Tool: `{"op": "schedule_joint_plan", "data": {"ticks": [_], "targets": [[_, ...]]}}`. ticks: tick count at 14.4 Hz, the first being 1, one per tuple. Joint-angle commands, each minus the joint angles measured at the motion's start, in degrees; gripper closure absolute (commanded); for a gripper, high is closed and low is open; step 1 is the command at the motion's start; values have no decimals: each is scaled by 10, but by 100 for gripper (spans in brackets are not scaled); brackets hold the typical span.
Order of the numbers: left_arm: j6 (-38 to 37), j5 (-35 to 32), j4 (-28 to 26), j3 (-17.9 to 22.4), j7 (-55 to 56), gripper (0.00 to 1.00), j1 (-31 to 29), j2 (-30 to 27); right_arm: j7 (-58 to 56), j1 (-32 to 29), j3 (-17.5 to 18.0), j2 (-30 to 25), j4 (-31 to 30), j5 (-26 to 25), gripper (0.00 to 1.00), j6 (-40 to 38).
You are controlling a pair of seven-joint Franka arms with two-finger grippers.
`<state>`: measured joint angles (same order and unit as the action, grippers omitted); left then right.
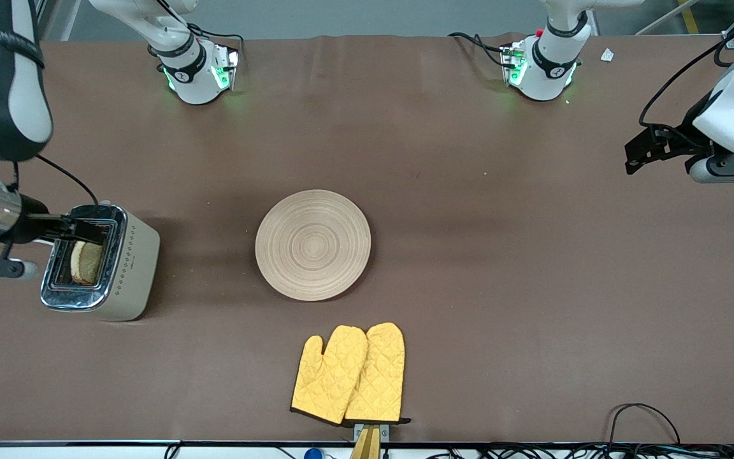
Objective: Move plate and put bread in toaster
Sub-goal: 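Open the right gripper and raise it away from the toaster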
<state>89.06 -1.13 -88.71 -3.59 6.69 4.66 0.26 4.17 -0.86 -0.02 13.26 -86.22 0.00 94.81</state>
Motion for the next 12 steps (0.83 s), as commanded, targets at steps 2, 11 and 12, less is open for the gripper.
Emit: {"op": "schedule_joint_plan", "data": {"ticks": [2,11,12], "targets": [[-6,-7,6,-3,-7,0,-1,-6,-6,-1,5,-79,-17,14,0,-66],[-6,-10,4,-3,-8,0,-1,-13,-94,-46,32,-145,-67,8,0,-66],[-6,-11,5,-3,-8,0,-1,-13,-94,-45,32,-145,-67,7,0,-65]]}}
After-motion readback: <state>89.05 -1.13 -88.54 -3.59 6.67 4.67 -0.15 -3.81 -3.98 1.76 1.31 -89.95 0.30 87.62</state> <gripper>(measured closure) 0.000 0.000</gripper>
